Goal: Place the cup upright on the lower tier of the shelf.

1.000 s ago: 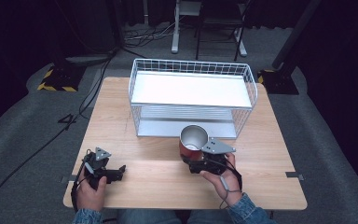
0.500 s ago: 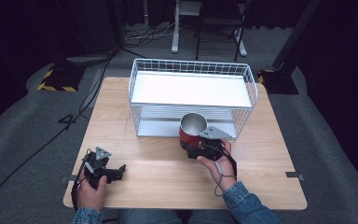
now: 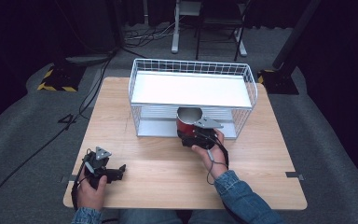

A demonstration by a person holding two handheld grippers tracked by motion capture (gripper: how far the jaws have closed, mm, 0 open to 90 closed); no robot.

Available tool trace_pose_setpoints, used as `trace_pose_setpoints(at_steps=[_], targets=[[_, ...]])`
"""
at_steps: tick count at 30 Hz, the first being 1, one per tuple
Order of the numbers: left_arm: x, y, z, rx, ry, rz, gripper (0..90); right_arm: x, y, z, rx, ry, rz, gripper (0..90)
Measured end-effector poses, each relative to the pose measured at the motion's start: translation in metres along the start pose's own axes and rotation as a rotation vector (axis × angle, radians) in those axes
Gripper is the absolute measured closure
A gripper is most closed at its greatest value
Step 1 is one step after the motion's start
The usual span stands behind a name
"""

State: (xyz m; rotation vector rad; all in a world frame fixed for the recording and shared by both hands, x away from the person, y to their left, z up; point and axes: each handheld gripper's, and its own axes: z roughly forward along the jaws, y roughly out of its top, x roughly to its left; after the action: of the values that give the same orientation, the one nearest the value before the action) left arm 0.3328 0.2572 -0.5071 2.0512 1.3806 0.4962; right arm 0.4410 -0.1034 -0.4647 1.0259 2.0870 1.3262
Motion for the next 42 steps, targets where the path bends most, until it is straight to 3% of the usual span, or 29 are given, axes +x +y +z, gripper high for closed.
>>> trace_pose_setpoints(at_steps=[12, 17, 23, 39, 42], targets=[[0.0, 0.0, 0.0, 0.001, 0.0, 0.0, 0.1, -0.008, 0.005, 0.025, -0.015, -0.034, 0.002, 16.9], [0.0, 0.0, 0.0, 0.001, 0.0, 0.0, 0.1, -0.015, 0.003, 0.034, -0.02, -0.075, 0.03, 16.8], [0.0, 0.0, 0.0, 0.0, 0.0, 0.0, 0.1, -0.019, 0.004, 0.043, -0.022, -0.107, 0.023, 16.8], [0.0, 0.0, 0.0, 0.001, 0.001, 0.003, 0.1, -0.028, 0.005, 0.061, 0.009, -0.128, 0.076, 16.5], [0.0, 0.0, 0.0, 0.001, 0.001, 0.003, 0.1, -0.029, 0.007, 0.061, 0.015, -0.122, 0.067, 16.3]])
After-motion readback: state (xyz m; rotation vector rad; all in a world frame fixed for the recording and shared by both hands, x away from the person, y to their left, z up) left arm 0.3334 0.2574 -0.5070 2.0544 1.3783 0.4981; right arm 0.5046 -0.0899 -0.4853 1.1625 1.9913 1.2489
